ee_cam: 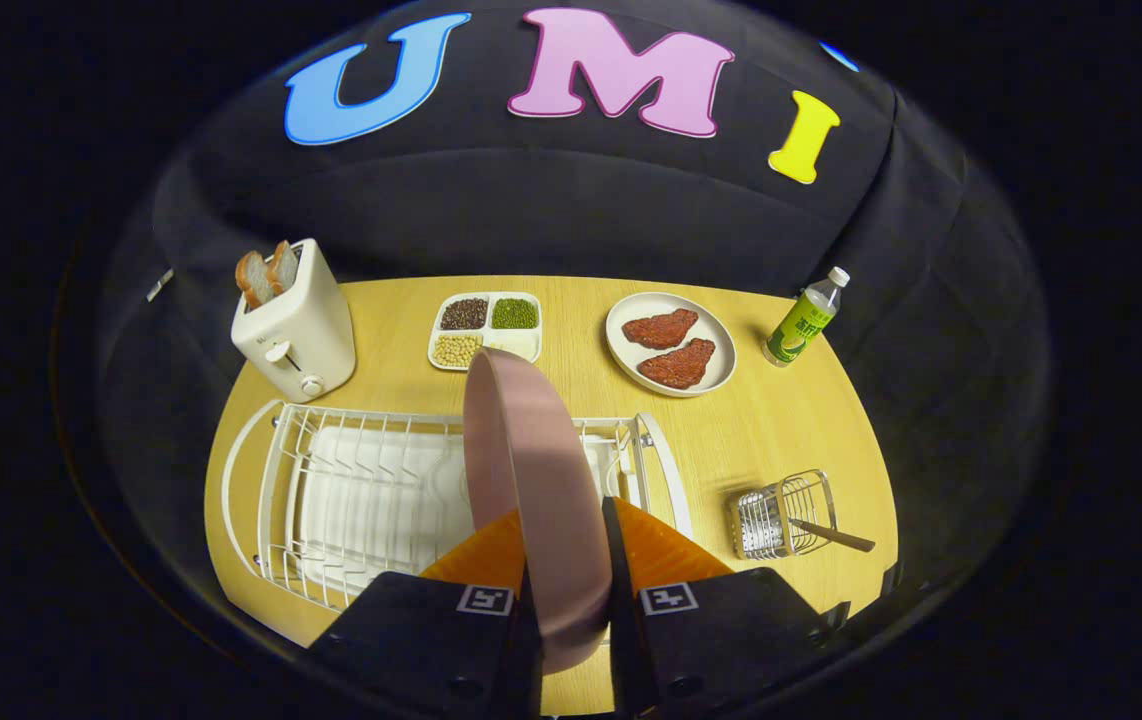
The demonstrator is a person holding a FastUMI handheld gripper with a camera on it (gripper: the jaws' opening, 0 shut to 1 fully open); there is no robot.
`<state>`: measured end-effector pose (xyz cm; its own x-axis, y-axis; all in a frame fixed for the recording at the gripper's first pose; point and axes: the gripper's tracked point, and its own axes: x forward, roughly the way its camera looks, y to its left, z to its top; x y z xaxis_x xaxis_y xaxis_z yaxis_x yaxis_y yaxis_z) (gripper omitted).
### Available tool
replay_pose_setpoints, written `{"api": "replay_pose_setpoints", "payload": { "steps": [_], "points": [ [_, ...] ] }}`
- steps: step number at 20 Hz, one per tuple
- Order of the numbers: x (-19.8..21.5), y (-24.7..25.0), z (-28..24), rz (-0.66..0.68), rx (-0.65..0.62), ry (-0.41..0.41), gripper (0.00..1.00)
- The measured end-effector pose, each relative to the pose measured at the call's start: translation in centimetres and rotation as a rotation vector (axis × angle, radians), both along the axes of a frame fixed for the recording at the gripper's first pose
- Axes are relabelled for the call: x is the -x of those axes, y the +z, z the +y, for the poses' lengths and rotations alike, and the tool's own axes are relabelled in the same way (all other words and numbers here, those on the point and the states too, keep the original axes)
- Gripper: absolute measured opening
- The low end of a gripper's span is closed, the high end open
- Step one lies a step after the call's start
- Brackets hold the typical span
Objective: Take the plate from the dish rack, then take the spoon from the basket and place it into the plate.
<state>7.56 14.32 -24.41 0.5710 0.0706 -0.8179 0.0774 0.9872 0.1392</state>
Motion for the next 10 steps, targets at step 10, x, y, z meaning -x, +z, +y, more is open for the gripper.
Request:
{"api": "replay_pose_setpoints", "payload": {
  "steps": [10],
  "points": [
    [8.4, 5.3, -3.3, -0.048, -0.324, 0.001, 0.31]
  ]
}}
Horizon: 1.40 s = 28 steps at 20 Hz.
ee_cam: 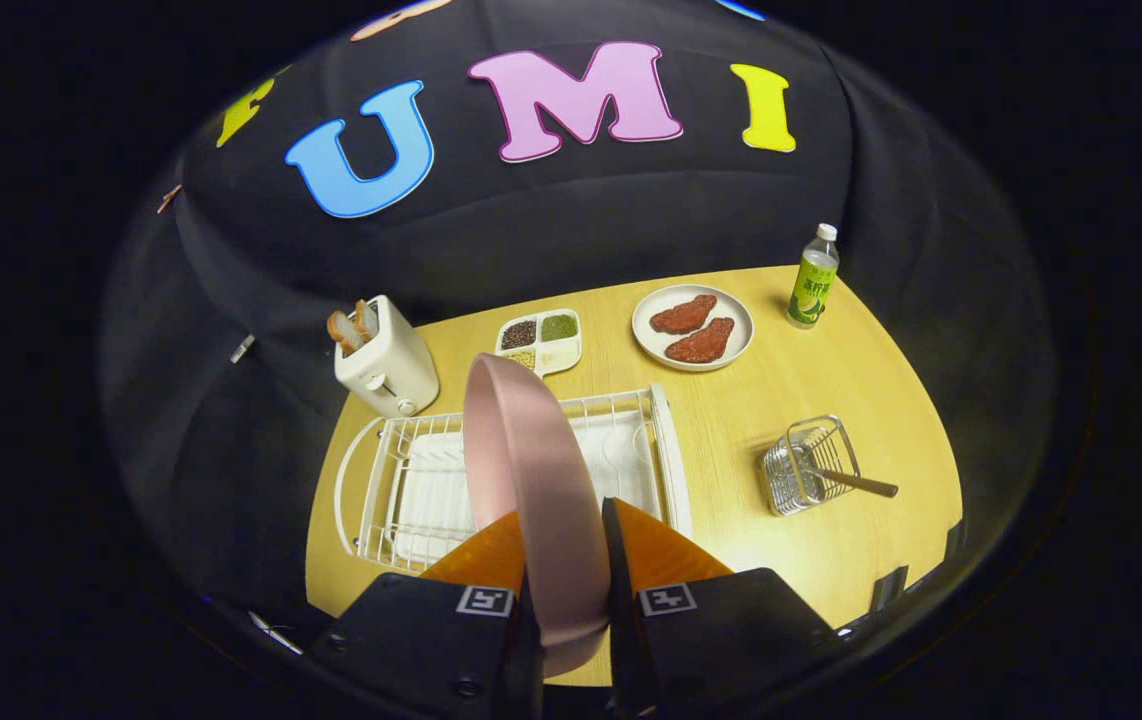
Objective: Take the plate from the dish rack, then take the spoon from the basket and place it into the plate.
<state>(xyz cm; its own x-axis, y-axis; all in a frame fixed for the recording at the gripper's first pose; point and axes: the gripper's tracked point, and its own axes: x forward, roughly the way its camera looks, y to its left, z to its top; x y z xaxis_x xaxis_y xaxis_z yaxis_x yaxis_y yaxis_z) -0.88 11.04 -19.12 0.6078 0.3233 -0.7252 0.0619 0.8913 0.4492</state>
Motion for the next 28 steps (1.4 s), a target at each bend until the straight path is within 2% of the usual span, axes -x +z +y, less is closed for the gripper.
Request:
{"api": "replay_pose_setpoints", "payload": {
  "steps": [8, 13, 19, 24, 28],
  "points": [
    [12.4, -4.5, -1.0, 0.16, -0.192, -0.01, 0.31],
    [17.9, -9.1, -0.1, 0.234, -0.221, 0.012, 0.31],
    [20.9, -14.4, 2.1, 0.352, -0.286, 0.008, 0.31],
    [20.3, -17.8, 3.6, 0.416, -0.342, -0.042, 0.31],
    [18.3, -18.6, 4.8, 0.389, -0.407, -0.07, 0.31]
  ]
}}
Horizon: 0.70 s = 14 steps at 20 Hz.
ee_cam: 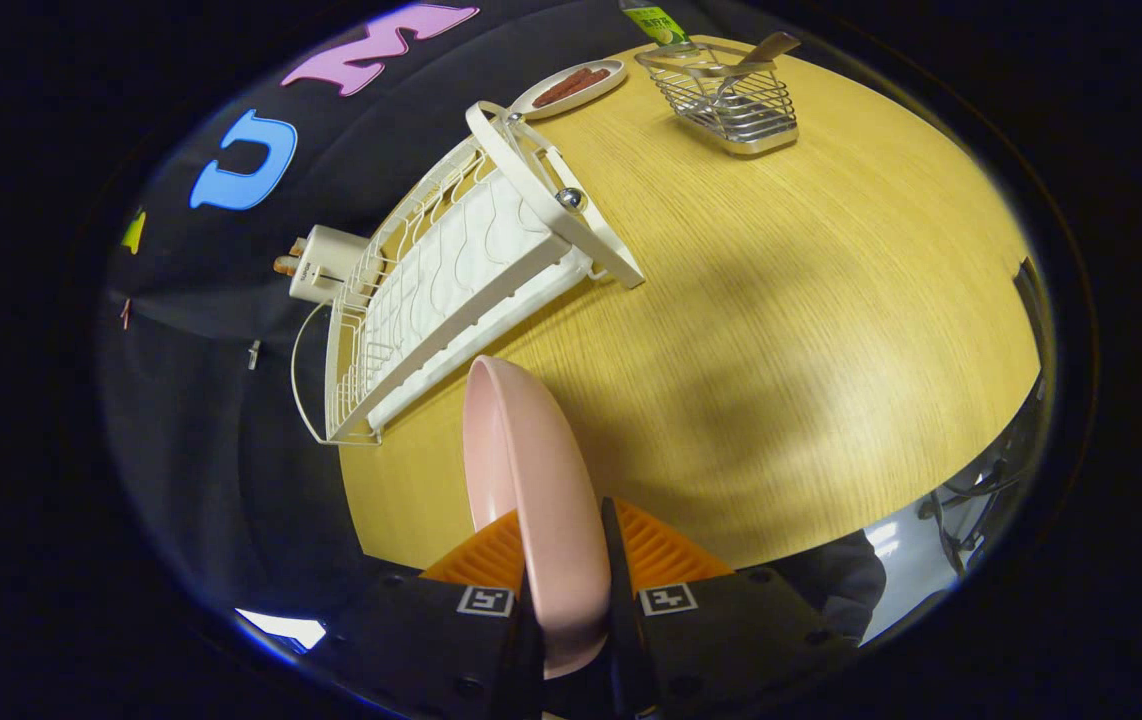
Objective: Take the plate from the dish rack, then take the spoon from the basket and place it into the plate.
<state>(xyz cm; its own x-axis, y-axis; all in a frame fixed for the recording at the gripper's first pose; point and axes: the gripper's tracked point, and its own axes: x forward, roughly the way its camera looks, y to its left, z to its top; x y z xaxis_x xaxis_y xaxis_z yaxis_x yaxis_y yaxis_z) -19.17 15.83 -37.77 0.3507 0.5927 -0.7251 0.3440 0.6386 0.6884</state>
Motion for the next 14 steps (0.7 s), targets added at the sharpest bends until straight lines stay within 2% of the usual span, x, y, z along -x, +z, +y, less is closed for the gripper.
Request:
{"api": "replay_pose_setpoints", "payload": {
  "steps": [3, 5, 8, 9, 11, 12, 13, 14],
  "points": [
    [-1.1, -0.4, 0.5, 0.005, -0.013, -0.028, 0.31],
    [-1.2, -1.3, 0.1, 0.019, 0.037, -0.018, 0.33],
    [-1.3, -2.4, -1.3, 0.018, 0.141, 0.005, 0.52],
    [-1.3, -2.7, -1.8, 0.012, 0.169, 0.008, 0.55],
    [-1.7, -2.9, -2.8, -0.003, 0.206, 0.007, 0.69],
    [-2.0, -2.9, -3.2, -0.015, 0.218, 0.001, 0.8],
    [-2.3, -2.8, -3.6, -0.024, 0.232, -0.003, 0.84],
    [-2.6, -2.6, -4.1, -0.036, 0.245, -0.004, 0.94]
  ]
}}
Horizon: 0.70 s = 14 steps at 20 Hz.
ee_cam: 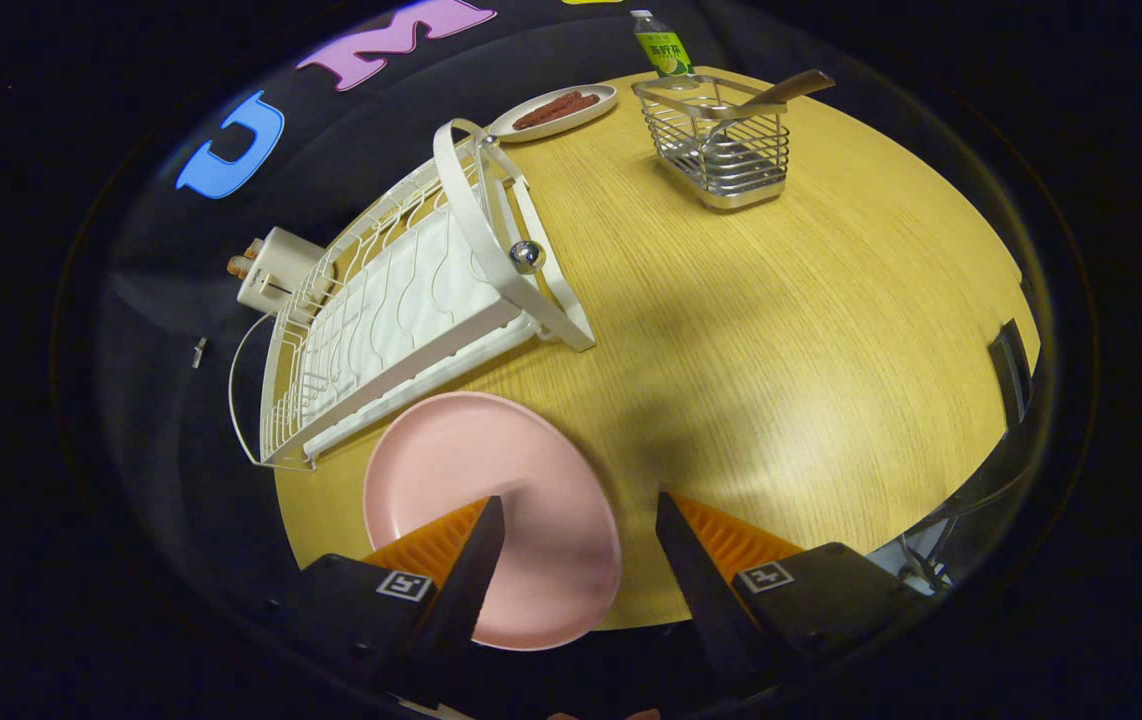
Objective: Take the plate from the dish rack, then take the spoon from the basket and place it into the plate.
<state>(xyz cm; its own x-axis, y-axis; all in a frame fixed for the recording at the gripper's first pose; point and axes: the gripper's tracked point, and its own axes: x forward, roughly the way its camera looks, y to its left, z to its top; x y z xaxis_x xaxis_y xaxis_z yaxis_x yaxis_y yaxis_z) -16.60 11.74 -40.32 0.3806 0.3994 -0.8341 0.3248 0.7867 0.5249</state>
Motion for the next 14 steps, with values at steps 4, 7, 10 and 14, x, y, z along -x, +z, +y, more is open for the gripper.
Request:
{"api": "replay_pose_setpoints", "payload": {
  "steps": [4, 7, 10, 14],
  "points": [
    [-1.8, 2.6, -2.5, -0.137, 0.076, 0.022, 0.97],
    [-3.3, 6.7, -4.3, -0.294, 0.097, 0.062, 0.97],
    [-5.0, 10.8, -6.2, -0.439, 0.107, 0.103, 0.97],
    [-8.5, 14.7, -11.2, -0.58, 0.183, 0.112, 0.97]
  ]
}}
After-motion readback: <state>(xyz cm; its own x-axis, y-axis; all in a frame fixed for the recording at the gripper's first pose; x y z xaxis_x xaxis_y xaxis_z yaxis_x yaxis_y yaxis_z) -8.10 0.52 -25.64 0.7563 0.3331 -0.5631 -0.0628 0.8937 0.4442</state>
